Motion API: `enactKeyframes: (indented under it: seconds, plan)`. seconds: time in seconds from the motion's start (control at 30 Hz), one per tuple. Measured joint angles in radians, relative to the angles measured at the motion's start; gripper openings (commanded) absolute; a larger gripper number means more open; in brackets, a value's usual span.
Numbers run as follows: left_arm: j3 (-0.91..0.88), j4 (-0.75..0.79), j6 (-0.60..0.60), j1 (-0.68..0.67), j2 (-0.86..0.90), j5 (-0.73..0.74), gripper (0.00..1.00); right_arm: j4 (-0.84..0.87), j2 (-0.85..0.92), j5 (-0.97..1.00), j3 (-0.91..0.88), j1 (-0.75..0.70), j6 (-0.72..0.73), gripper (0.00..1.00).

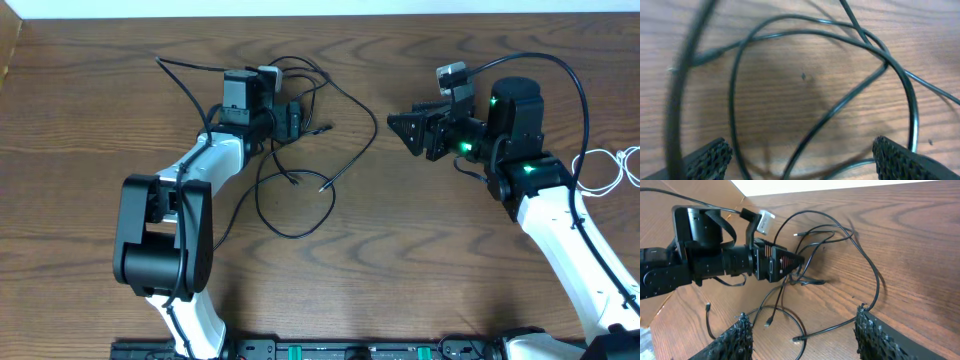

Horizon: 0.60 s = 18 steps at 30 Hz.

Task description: Untangle cables

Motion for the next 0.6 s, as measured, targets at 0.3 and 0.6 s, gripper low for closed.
enactKeyframes:
  seconds: [0.3, 0.6]
  plan:
    - [0.0, 0.062, 0.019, 0.0, 0.052, -0.038, 0.9, 0.0, 0.0, 0.019, 0.0, 0.0, 0.003, 0.65]
    - [0.0, 0.067, 0.028, 0.0, 0.102, -0.039, 0.48, 0.0, 0.0, 0.026, 0.0, 0.0, 0.003, 0.64]
